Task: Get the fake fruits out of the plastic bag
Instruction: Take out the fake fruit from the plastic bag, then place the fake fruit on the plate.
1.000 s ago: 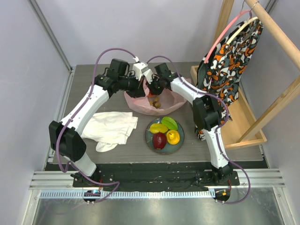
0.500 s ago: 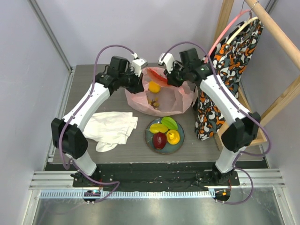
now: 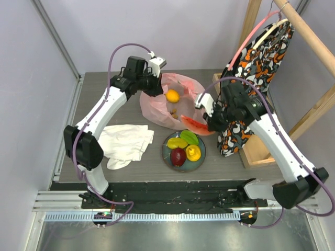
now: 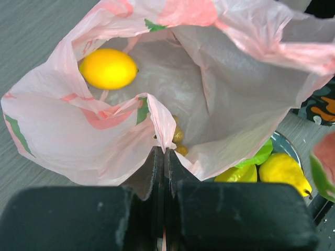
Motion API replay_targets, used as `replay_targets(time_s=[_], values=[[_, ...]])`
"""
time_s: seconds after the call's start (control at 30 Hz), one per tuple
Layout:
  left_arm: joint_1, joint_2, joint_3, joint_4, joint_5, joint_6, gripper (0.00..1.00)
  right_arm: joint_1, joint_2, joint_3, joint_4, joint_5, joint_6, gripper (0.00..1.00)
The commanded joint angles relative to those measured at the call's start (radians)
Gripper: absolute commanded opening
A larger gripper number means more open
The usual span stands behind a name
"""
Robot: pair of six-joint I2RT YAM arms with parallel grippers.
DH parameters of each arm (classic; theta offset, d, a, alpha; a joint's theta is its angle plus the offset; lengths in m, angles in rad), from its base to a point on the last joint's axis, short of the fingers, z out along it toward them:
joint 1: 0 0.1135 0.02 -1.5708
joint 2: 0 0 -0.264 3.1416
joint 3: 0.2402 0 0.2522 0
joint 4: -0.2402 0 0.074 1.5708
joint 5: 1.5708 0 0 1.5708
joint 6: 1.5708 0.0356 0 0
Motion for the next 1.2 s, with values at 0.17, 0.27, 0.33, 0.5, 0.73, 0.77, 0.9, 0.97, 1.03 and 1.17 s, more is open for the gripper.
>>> replay_targets(time_s=[0.17,0.27,0.33,0.5,0.73,0.77,0.9,0.97,1.03,1.17], values=[[0.005,-0.025,0.022,0.043,-0.026,-0.002,0.0,0.145,-0.219,-0.243,-0.076,0.049,-0.186,0.04],[0.007,-0.033,0.014,0.041,-0.018,-0.007,0.0,0.279,-0.242,-0.321,-0.007,0.108,-0.267,0.04],[0.007,-0.045,0.005,0.041,-0.018,-0.008,0.0,0.337,-0.213,-0.327,0.01,0.116,-0.324,0.04],[0.005,-0.08,-0.022,0.035,-0.028,0.011,0.0,0.388,-0.185,-0.361,0.059,0.137,-0.439,0.04],[0.005,-0.12,-0.073,0.025,-0.037,0.039,0.0,0.394,-0.136,-0.393,0.068,0.11,-0.513,0.04],[0.007,-0.125,-0.081,0.022,-0.035,0.041,0.0,0.393,-0.133,-0.395,0.07,0.103,-0.508,0.04],[0.007,-0.123,-0.085,0.02,-0.035,0.042,0.0,0.394,-0.11,-0.398,0.07,0.088,-0.508,0.04],[0.007,-0.12,-0.087,0.02,-0.032,0.042,0.0,0.394,-0.096,-0.413,0.074,0.096,-0.502,0.04],[0.005,-0.115,-0.087,0.02,-0.031,0.038,0.0,0.389,-0.081,-0.43,0.119,0.106,-0.481,0.04],[0.005,-0.115,-0.088,0.008,-0.029,0.045,0.0,0.37,-0.067,-0.462,0.146,0.093,-0.477,0.04]])
